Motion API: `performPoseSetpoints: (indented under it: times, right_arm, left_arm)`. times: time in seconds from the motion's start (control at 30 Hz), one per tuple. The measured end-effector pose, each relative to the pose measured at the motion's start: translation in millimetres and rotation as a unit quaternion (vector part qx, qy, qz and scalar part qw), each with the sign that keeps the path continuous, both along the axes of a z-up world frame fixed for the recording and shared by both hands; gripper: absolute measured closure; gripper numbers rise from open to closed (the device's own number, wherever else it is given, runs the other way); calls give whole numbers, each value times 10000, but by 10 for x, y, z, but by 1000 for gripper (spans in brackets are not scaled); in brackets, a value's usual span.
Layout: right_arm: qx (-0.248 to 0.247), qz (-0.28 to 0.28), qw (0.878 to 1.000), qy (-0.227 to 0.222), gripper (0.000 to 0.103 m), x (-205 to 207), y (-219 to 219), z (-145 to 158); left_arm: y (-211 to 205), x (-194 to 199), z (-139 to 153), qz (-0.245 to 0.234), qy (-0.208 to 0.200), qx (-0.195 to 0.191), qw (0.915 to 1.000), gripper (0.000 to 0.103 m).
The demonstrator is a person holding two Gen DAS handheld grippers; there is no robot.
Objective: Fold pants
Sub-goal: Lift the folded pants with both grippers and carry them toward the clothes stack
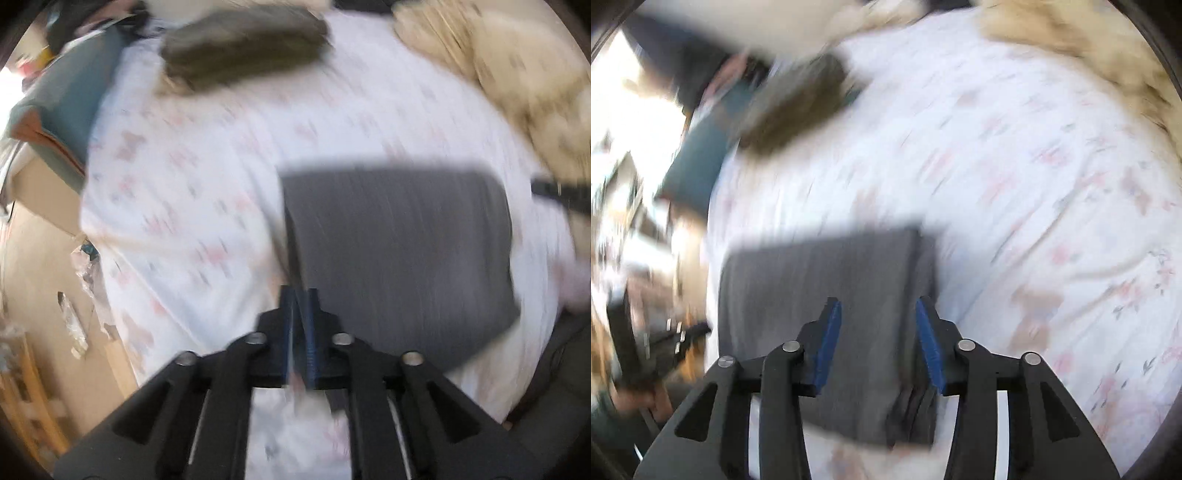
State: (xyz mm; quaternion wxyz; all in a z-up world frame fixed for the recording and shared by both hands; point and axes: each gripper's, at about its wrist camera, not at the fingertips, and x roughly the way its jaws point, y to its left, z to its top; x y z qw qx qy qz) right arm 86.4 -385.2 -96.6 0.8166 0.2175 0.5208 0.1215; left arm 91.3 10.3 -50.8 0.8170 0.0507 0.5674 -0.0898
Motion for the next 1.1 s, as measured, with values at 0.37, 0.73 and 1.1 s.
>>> performPoseSetpoints:
  times: [0.37, 0.73, 1.1]
  right_arm:
    - [537, -11, 9978, 386, 98, 689, 107, -438]
    - [-544, 114, 9980, 307, 102, 762, 315, -584]
    - [895, -86, 9931, 756, 2, 223, 73, -592]
  left_arm:
    - [55, 751, -383, 774, 602, -1626, 9818, 94]
    - [-187, 904, -571, 681, 379, -437, 9960, 98]
    - [111, 446, -520, 478, 836, -1698, 9808, 18]
